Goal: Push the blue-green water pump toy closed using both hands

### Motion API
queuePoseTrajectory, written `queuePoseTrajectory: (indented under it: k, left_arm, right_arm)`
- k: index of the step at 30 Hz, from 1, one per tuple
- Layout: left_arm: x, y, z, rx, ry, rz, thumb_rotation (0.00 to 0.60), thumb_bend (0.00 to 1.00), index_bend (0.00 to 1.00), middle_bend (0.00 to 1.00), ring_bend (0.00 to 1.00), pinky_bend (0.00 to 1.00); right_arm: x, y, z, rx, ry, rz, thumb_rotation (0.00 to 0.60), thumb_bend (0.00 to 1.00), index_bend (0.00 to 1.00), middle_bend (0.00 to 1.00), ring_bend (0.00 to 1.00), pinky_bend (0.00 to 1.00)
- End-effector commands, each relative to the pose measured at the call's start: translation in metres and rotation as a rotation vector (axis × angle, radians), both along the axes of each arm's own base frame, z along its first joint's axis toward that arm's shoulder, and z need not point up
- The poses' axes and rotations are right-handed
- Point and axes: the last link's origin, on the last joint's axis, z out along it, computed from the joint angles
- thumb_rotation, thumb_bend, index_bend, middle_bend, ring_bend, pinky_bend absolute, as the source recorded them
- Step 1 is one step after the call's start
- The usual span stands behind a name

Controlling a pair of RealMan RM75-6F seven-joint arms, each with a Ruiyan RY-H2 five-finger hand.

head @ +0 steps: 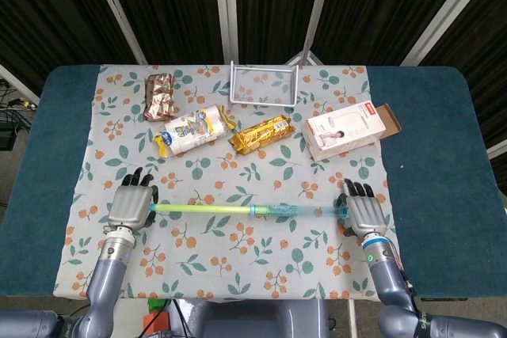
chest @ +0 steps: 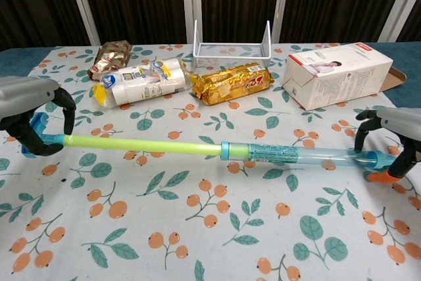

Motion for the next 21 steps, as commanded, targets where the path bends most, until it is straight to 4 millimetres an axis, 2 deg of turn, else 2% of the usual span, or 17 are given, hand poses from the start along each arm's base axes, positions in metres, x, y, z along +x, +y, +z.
queuePoseTrajectory:
  k: [1, 12, 21]
  left_arm:
    - [0.0001, -0.0003, -0.0005, -0.001, -0.001, 0.000, 0.600, 0.51, 0.58, 0.17, 0.01, 0.13]
    - [-0.0013, 0.0005, 0.0007, 0.000, -0.005, 0.004, 0.600, 0.51, 0.58, 0.17, 0.01, 0.13]
    - [0.0013, -0.0004, 0.0010, -0.001, -0.013, -0.003, 0.600, 0.51, 0.58, 0.17, 0.01, 0.13]
  right_arm:
    - [0.0010, -0.0010, -0.0008, -0.002, -0.002, 0.001, 0.600, 0.32, 0.43, 0.03, 0.00, 0.00]
    - [-0.0021, -0.0030, -0.0029, -0.004, 0.006, -0.018, 0.600, 0.43, 0.58, 0.08, 0.00, 0.00]
    - [0.0035, -0.0031, 0.0027, -0.012, -0.005, -0.005, 0.600, 0.43, 0.64, 0.11, 0.00, 0.00]
